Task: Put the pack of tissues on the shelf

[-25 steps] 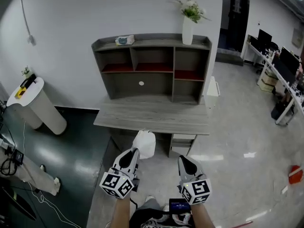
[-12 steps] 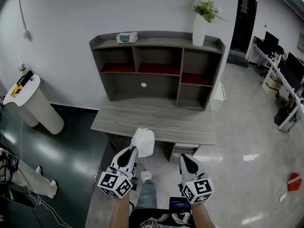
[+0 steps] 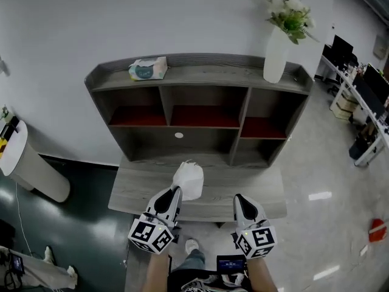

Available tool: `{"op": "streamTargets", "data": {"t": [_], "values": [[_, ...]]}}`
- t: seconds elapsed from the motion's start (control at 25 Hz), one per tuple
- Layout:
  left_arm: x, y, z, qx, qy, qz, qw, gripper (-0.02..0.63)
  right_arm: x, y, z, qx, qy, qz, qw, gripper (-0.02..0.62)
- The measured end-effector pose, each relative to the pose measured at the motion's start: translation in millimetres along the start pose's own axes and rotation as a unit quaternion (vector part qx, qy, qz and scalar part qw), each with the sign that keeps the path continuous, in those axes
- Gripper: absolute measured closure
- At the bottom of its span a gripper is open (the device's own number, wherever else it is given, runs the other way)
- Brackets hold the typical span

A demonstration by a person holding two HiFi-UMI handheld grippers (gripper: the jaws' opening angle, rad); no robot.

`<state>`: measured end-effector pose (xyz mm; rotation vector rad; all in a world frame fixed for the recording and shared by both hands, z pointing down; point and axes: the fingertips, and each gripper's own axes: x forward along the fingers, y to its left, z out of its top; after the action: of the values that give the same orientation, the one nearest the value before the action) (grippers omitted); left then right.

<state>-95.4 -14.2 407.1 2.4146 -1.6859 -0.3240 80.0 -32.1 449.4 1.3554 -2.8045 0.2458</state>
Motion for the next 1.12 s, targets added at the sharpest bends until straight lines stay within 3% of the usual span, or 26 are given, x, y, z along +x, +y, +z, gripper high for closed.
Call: {"op": "streamTargets", "data": {"t": [0.2,0.44,0.64,1.12], "values": [[61,60,18,-0.002,0.012,-0.027,0.9996,0.583,81,-3,11,-0.006,0.01,-0.013,1.0,0.591],[104,102,25,-0.019,0.013,-0.047,0.9987,0.584,129,-16,10,-0.008,0.024,-0.041,0.999,0.591],[121,115,28,-0.05,-0.002,-0.063,0.9967,0.584,141,-22,7,-0.006,0.03,-0.053,0.998,0.591],[137,110,31,-0.027,-0.014,-0.087,0.9957,0.586,157,-30,4,-0.007,0.021,-0.054,0.998,0.591]]}}
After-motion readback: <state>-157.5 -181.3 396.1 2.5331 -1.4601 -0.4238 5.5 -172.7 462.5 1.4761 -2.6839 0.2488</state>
